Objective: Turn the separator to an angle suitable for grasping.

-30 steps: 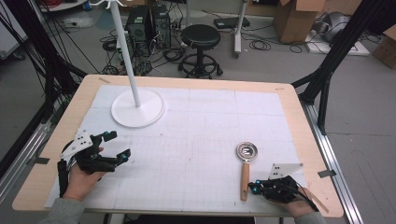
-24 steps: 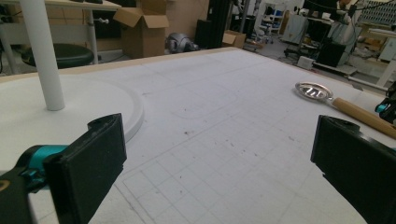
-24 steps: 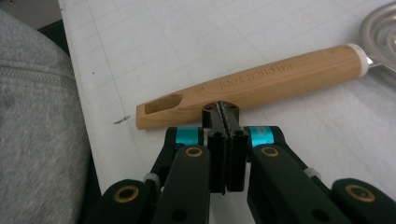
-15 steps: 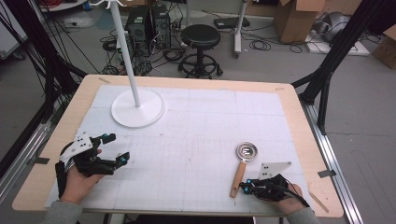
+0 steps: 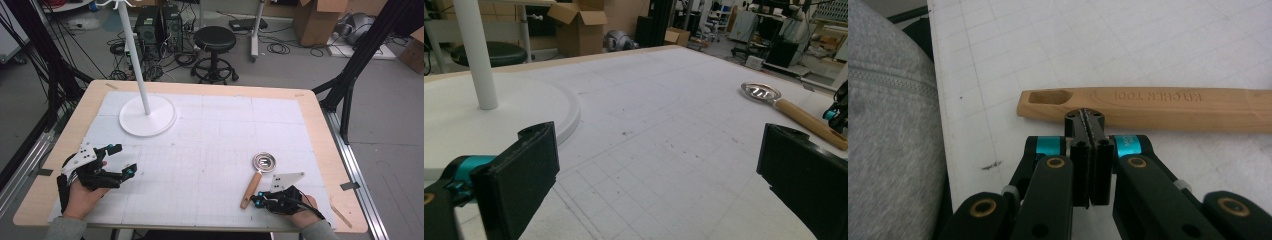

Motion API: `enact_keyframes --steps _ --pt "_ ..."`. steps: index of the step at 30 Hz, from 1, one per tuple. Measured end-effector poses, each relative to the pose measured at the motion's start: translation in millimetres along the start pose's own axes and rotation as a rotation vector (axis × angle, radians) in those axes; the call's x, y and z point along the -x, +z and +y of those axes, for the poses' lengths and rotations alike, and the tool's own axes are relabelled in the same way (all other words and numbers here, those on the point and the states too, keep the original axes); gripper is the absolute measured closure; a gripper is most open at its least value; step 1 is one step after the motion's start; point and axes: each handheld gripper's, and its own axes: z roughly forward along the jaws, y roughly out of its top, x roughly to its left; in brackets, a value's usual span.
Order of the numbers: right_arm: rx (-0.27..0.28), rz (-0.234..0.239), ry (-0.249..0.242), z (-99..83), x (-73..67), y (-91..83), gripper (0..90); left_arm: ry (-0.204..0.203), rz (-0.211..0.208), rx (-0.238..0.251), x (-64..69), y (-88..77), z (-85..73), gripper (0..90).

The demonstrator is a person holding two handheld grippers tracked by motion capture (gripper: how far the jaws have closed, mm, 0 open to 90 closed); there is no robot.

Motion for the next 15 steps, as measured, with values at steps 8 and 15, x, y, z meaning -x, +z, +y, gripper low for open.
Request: enact_keyframes --steps 8,15 --pt "-0.005 0.008 -0.033 8.2 -2.5 8.5 90.0 0.002 -0.002 0.001 0.1 -0.9 -0.5 3.7" --pt "-0.003 -0.009 -0.025 16.5 -3.8 17.9 90.0 0.006 0.000 -0.003 0.4 -0.1 -1.0 3.8"
